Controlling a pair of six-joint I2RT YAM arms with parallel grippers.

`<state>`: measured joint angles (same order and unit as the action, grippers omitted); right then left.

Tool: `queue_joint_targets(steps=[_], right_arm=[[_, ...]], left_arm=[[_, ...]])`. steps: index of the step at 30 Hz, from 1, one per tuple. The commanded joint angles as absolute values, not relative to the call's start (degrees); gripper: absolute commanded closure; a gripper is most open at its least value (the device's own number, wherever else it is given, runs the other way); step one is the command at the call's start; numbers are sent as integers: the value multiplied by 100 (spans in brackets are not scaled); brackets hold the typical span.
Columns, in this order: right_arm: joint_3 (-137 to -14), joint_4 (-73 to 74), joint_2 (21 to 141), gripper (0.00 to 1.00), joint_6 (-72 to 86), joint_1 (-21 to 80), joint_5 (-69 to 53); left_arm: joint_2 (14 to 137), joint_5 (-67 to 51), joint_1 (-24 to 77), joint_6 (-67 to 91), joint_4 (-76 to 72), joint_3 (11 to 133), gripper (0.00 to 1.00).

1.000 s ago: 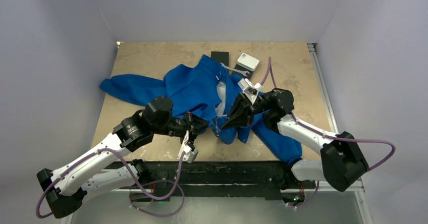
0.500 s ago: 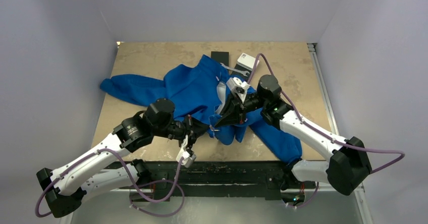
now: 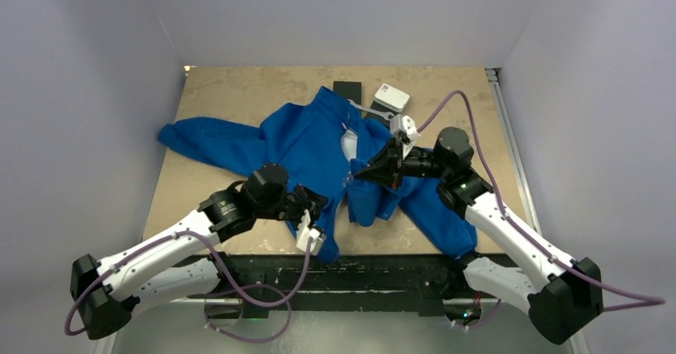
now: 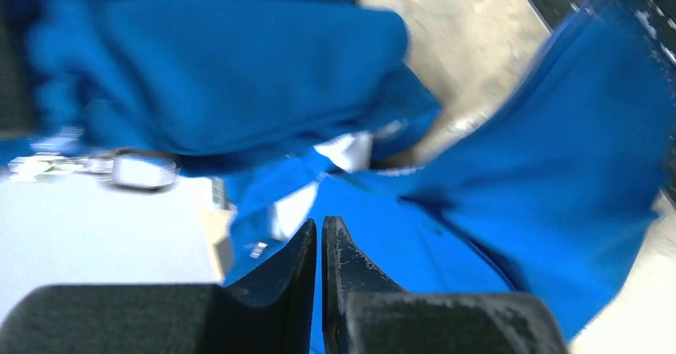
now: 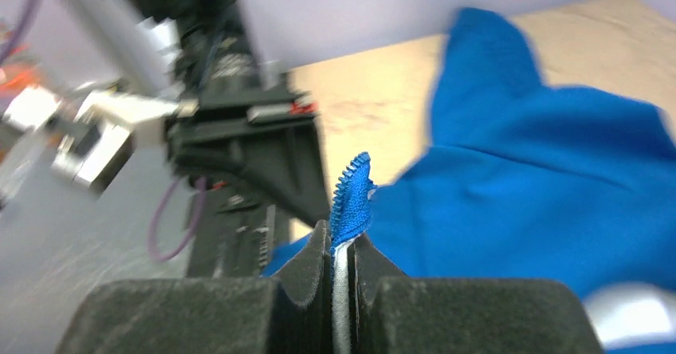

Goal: Zip up the jacket

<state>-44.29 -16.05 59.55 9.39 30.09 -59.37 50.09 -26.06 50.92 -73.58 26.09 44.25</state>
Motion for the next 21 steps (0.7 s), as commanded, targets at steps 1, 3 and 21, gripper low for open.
queue_joint_targets(steps=[1,3,21], right_arm=[[-4151,-1084,5557,100,827,2729,-3647],[-4100,-876,5526,100,785,2654,-3129],[-3659,-1344,5534,100,1378,2586,-3010]], left_arm=[[5373,-2295,4961,-7055,2332,3974,95],[5527,-2749,4961,-6870,2473,3989,91],[7289,-4308,6194,-6371,1876,3648,63]])
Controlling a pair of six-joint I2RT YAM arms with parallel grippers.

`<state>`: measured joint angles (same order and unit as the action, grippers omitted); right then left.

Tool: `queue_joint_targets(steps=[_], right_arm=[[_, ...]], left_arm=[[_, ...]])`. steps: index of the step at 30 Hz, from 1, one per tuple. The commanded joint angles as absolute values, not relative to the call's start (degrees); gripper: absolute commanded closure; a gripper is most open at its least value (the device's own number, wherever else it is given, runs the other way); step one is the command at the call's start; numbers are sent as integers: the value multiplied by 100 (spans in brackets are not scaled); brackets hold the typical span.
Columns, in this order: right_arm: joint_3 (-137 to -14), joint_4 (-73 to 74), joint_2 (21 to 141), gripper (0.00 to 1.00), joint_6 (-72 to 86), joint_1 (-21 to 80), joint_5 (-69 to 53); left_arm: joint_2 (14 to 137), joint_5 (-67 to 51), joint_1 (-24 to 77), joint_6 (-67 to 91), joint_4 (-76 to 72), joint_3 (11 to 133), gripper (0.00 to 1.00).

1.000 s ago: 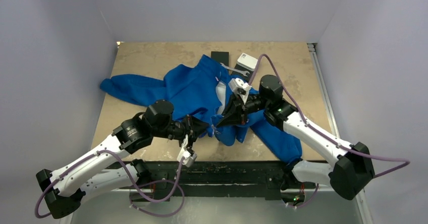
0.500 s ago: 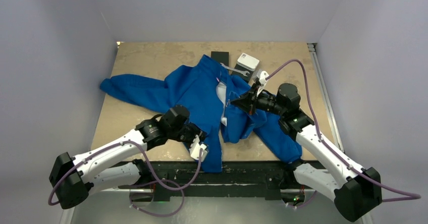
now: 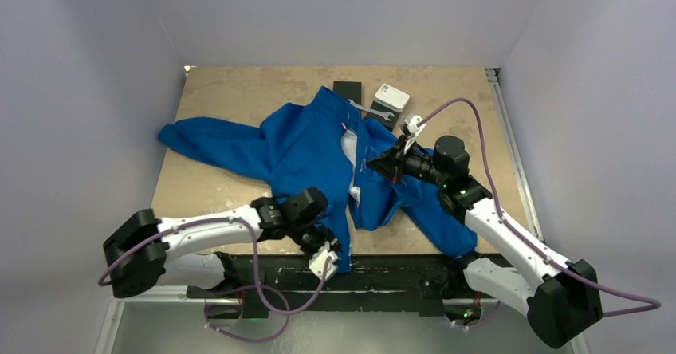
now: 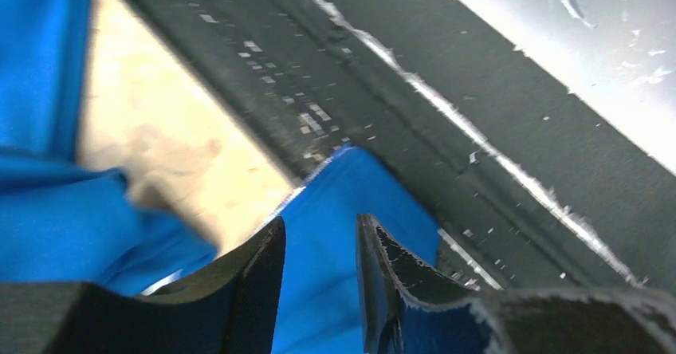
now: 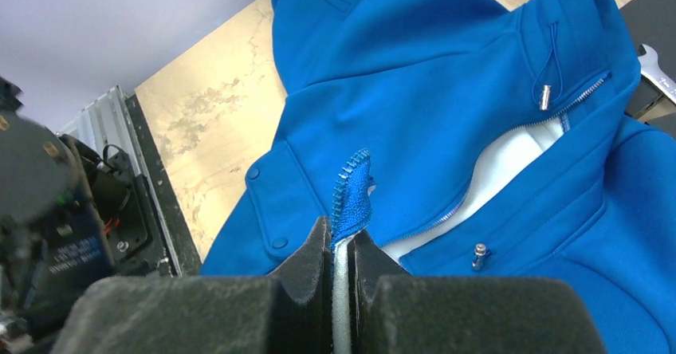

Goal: Zip up the jacket

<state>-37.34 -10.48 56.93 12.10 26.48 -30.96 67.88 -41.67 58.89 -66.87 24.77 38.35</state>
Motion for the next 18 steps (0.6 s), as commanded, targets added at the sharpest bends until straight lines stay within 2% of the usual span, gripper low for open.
queue_joint_targets(steps=[1,3,11,15,18], right_arm=[[-3605,-1356,5476,100,1398,2570,-3002],[-3516,-1403,5353,100,1456,2544,-2984],[-3467,-1436,5198,100,1487,2360,-3115],[-3449,-1543,5223,100,1523,2308,-3202],[-3357,-1634,5197,100,1589,2287,-3260]], left_arm=[[7410,-4158,6300,-6305,1777,3592,59],[7608,-3463,6603,-6009,1155,3348,55],[8348,-1928,6690,-5592,-10,3168,54],[8528,-1317,6594,-5617,-388,3195,61],[8552,-1269,6206,-5809,82,3392,65]])
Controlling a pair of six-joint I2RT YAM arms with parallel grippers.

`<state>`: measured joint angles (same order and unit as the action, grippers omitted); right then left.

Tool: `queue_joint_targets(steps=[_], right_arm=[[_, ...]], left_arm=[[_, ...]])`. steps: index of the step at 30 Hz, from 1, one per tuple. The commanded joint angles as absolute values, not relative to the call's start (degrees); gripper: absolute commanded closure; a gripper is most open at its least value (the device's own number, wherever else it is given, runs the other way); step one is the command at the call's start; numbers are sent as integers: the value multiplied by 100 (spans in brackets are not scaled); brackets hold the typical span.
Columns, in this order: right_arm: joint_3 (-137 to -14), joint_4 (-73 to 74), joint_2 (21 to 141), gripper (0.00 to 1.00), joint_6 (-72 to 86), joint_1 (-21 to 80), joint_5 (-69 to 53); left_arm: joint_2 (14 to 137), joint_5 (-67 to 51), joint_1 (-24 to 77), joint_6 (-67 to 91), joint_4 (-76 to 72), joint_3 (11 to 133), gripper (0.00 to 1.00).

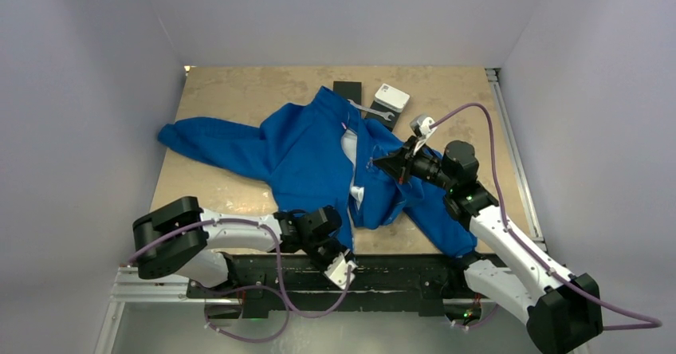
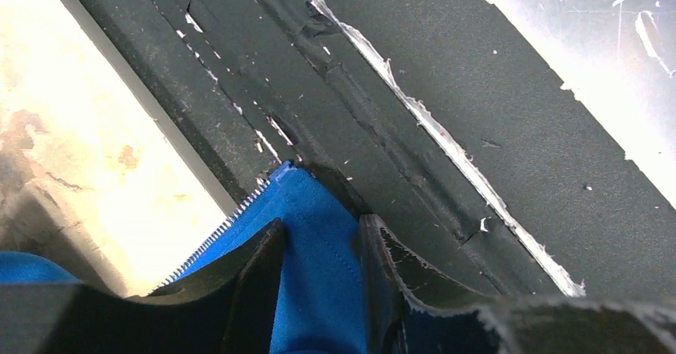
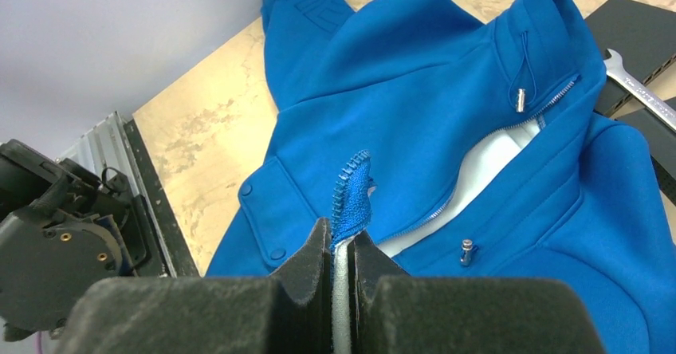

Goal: Zip up the jacket

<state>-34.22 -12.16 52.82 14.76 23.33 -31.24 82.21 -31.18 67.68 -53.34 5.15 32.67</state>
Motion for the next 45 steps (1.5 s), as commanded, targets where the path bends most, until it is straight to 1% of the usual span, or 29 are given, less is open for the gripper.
queue_joint_targets(steps=[1,4,8,12,18,21,24,25,26,27,31,39,42,45], right_arm=[[-3345,-1642,5187,100,1597,2281,-3261],[-3322,-1688,5156,100,1637,2270,-3297],[-3291,-1774,5183,100,1686,2259,-3350],[-3249,-1854,5207,100,1771,2242,-3427],[-3273,-1833,5222,100,1793,2249,-3419],[-3303,-1826,5270,100,1776,2233,-3441],[-3300,-1845,5321,100,1775,2232,-3471],[-3305,-1846,5332,100,1783,2229,-3479],[-3312,-1839,5335,100,1784,2230,-3480],[-3313,-1831,5342,100,1789,2224,-3474],[-3309,-1832,5353,100,1788,2218,-3493],[-3268,-1904,5392,100,1801,2216,-3559],[-3256,-1912,5405,100,1808,2214,-3568],[-3262,-1916,5405,100,1811,2213,-3576]], left_arm=[[8552,-1258,6048,-5926,318,3474,65],[8527,-1093,5457,-6458,637,3580,66],[8630,-1013,4789,-7296,688,3647,65],[8688,-1252,4401,-7605,1046,3805,64],[8018,-2727,4412,-7980,1983,3760,59],[7796,-3180,4405,-8311,2249,3749,57],[7842,-3613,4404,-8368,2611,3977,54],[7890,-3767,4403,-8424,2819,4075,47],[7953,-3879,4404,-8484,2957,4160,42],[8019,-3979,4403,-8570,3101,4241,40],[8138,-4096,4403,-9091,3295,4271,40],[8067,-4270,4406,-9461,2461,3842,40],[7984,-4471,4433,-9525,2793,3926,40],[7986,-4660,4447,-9072,3219,4161,40]])
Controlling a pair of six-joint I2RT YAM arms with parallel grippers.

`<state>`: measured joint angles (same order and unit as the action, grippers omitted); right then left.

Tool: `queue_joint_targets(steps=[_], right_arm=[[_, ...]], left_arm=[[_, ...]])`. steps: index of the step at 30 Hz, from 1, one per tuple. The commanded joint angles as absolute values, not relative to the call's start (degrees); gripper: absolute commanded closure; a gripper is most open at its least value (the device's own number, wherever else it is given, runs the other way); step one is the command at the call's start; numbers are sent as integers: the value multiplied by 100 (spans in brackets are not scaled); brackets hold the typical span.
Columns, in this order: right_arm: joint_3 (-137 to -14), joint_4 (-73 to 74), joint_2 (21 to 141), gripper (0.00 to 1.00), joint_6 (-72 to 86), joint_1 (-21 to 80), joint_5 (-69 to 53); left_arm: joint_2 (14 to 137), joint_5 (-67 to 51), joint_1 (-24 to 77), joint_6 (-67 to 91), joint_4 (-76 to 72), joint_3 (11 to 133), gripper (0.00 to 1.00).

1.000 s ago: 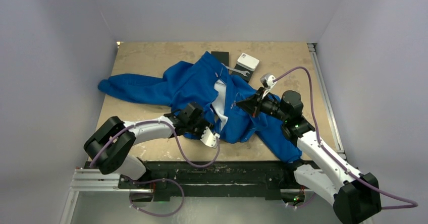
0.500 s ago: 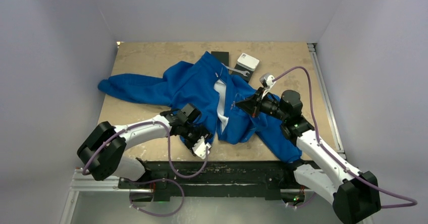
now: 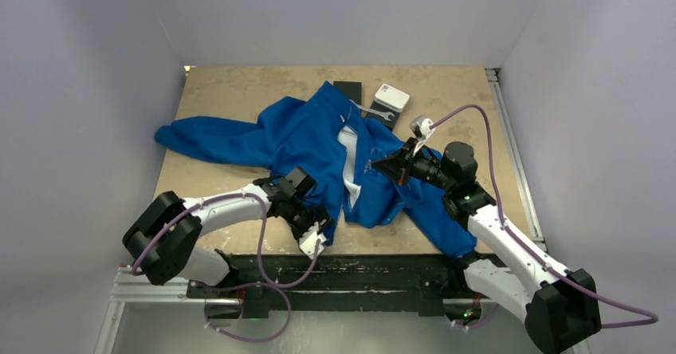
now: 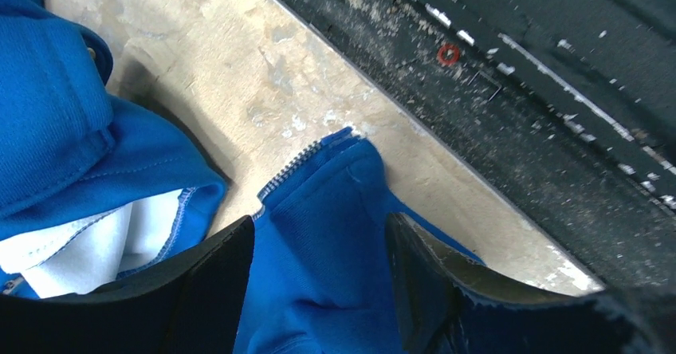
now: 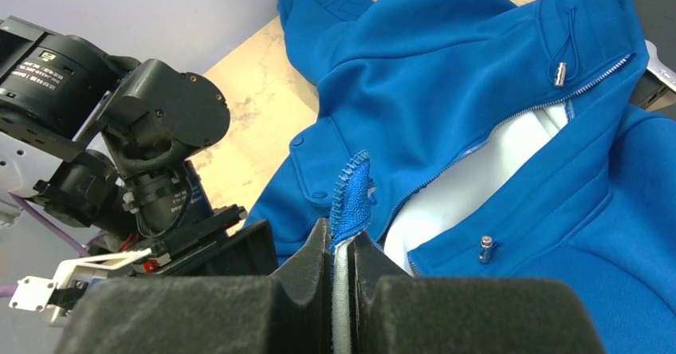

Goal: Zip up the jacket

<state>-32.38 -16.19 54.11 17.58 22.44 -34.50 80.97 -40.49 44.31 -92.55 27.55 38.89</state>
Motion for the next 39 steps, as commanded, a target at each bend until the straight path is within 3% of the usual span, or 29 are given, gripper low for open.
queue_joint_targets(steps=[1,13,28,39], right_arm=[[-3265,-1916,5405,100,1811,2215,-3576],[-3218,-1916,5395,100,1819,2211,-3628],[-3247,-1994,5528,100,1820,2215,-3730],[-3243,-2004,5539,100,1837,2206,-3779]], left_arm=[[7989,-4734,4447,-8845,3321,4226,40],[7901,-4675,4543,-6168,1968,3878,40],[7791,-4416,4539,-6897,576,3012,42],[7884,-4116,4543,-6675,88,2769,58]])
